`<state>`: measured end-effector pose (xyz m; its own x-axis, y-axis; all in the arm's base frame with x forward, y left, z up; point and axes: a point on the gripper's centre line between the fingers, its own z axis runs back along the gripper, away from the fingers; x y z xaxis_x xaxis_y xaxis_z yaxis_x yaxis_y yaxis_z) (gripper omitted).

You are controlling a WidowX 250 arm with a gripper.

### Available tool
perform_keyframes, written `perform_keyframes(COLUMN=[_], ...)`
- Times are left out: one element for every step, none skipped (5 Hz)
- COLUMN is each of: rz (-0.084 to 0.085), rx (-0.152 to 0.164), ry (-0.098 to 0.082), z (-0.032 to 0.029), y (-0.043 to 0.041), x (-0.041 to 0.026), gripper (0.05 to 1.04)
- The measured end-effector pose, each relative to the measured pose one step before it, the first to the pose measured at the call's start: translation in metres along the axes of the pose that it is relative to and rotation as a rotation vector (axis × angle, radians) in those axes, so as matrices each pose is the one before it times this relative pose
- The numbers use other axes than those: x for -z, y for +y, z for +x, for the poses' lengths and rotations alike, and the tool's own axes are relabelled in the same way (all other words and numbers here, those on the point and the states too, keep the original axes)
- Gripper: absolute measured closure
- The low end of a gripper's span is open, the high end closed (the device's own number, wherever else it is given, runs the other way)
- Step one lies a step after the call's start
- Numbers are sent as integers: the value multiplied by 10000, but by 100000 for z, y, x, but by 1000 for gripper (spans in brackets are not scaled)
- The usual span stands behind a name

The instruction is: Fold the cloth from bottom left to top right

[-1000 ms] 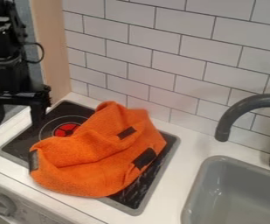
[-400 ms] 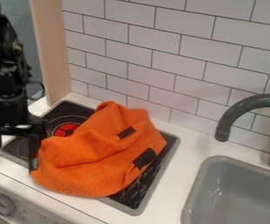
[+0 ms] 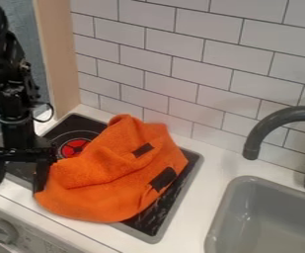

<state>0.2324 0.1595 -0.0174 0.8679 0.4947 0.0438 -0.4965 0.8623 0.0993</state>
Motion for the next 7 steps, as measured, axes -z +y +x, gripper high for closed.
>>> perform_keyframes(rz=[25,-4,93,18,-75,-101,-241], rx=[104,186,47,6,-39,139,188], ry=[192,13,-6,-55,-21,49,10], z=[238,317,84,87,33,-84,-663], y=[-519,-506,-471,-101,-163,-55,293], x=[1022,247,66,-15,-5,-165,-1325], gripper=[100,190,461,689,857,967,1026])
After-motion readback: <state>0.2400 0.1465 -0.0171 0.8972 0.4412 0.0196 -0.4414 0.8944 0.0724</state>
